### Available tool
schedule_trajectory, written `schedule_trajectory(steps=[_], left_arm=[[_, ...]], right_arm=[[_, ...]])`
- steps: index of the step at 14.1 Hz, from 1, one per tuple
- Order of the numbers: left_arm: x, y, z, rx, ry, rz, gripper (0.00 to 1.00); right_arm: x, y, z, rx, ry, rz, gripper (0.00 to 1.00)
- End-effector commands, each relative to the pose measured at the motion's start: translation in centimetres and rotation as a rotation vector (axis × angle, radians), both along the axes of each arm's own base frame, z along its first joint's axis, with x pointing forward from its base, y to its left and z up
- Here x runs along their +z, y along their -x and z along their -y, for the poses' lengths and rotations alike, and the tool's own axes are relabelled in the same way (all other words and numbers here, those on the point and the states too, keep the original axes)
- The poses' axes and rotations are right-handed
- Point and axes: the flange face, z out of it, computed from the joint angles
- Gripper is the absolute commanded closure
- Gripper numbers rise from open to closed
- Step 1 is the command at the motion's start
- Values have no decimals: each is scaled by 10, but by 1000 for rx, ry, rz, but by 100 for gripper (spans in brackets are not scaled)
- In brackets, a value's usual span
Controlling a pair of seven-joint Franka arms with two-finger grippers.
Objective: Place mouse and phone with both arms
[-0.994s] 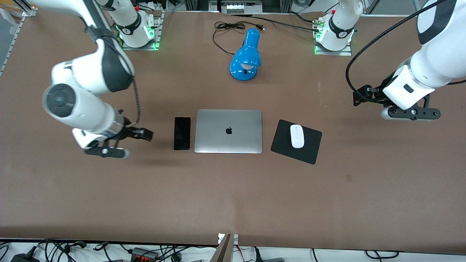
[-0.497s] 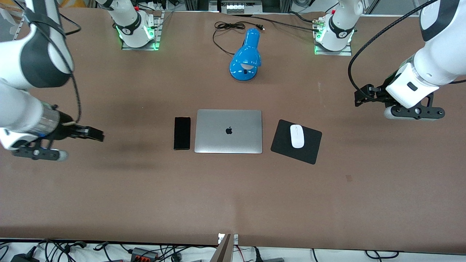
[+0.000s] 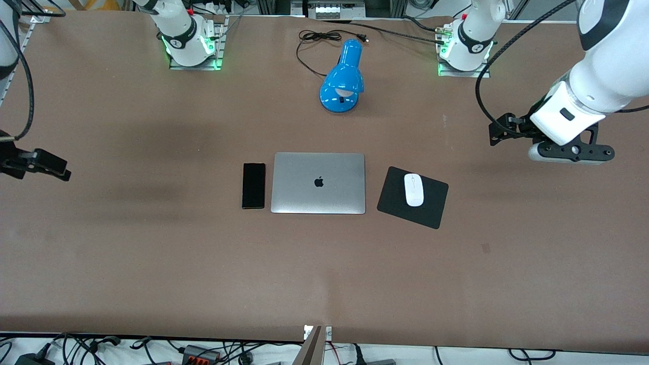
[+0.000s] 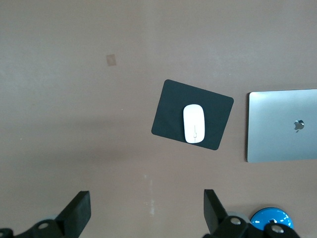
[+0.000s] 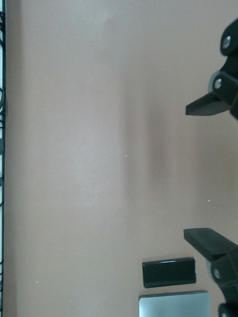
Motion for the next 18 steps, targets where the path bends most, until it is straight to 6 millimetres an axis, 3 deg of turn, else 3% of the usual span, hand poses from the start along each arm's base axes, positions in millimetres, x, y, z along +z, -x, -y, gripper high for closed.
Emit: schedule_trajectory(steps=[1, 8, 14, 18], left_arm=[[6, 4, -8, -2, 16, -8, 0], [3, 4, -13, 9, 8, -10, 0], [3, 7, -12, -3, 3, -26, 0], [11, 5, -13, -103, 18, -3, 0]], right_arm=[[-3, 15, -3, 20, -3, -13, 0], [-31, 76, 2, 39, -15, 22, 0], [-20, 74, 3, 32, -18, 31, 0], [-21, 73, -1, 38, -20, 28, 0]])
